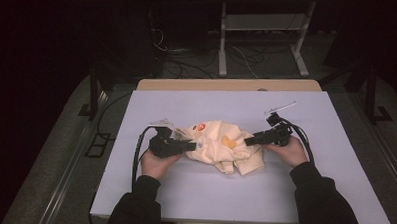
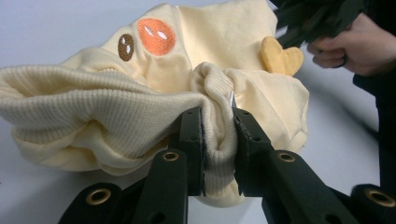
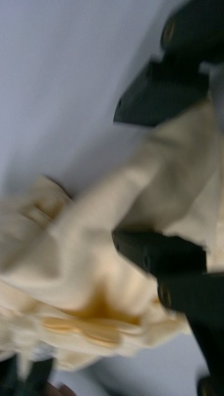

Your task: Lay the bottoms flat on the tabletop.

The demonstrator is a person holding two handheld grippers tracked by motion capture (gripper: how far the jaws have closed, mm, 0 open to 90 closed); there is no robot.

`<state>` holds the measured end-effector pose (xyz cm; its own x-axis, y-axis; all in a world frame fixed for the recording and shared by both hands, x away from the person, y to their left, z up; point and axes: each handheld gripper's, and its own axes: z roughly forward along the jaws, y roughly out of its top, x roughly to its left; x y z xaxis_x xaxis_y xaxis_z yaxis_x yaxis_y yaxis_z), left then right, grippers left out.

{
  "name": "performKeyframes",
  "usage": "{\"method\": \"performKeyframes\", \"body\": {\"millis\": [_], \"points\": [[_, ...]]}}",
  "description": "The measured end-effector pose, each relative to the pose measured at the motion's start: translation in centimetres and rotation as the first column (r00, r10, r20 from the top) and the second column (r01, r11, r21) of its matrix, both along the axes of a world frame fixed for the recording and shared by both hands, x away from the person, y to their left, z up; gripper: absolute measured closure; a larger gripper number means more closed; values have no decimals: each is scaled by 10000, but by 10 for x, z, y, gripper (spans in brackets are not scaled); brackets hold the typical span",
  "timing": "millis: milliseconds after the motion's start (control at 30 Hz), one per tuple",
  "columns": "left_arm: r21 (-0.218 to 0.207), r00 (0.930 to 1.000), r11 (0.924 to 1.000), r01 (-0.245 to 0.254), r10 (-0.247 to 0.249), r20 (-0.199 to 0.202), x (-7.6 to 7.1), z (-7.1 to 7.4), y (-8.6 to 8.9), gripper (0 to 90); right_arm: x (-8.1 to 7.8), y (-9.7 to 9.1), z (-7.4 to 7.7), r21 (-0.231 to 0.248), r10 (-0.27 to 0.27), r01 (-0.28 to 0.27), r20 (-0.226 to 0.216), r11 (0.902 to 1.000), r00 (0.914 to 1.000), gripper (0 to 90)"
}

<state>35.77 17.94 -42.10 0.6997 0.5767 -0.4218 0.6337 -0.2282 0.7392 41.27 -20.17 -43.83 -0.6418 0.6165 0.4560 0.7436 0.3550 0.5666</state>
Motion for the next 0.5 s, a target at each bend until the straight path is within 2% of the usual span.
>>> {"method": "performKeyframes", "body": {"millis": [67,100,200,233,333,500], "points": [[-88,10000,10000,-43,42,-24,1,0,0,742,-2,5,-4,-567,105,-99,97,9983,9999,691],[-179,10000,9998,-55,54,-19,2,-1,0,743,-1,3,-3,-388,80,-82,-40,9992,10000,790],[-274,10000,9996,-45,43,-67,5,-2,-1,743,-1,-3,1,-326,-80,81,19,9994,10000,801],[-213,10000,9998,21,-19,81,7,-1,-4,743,-2,-6,4,-262,-230,230,0,9994,9997,800],[-144,9999,9999,57,-54,157,10,1,-8,743,-2,-13,9,-164,-459,461,97,9988,9989,801],[-87,9989,9997,245,-241,408,20,10,-28,744,-3,-32,28,-278,-1096,1111,507,9934,9927,802]]}}
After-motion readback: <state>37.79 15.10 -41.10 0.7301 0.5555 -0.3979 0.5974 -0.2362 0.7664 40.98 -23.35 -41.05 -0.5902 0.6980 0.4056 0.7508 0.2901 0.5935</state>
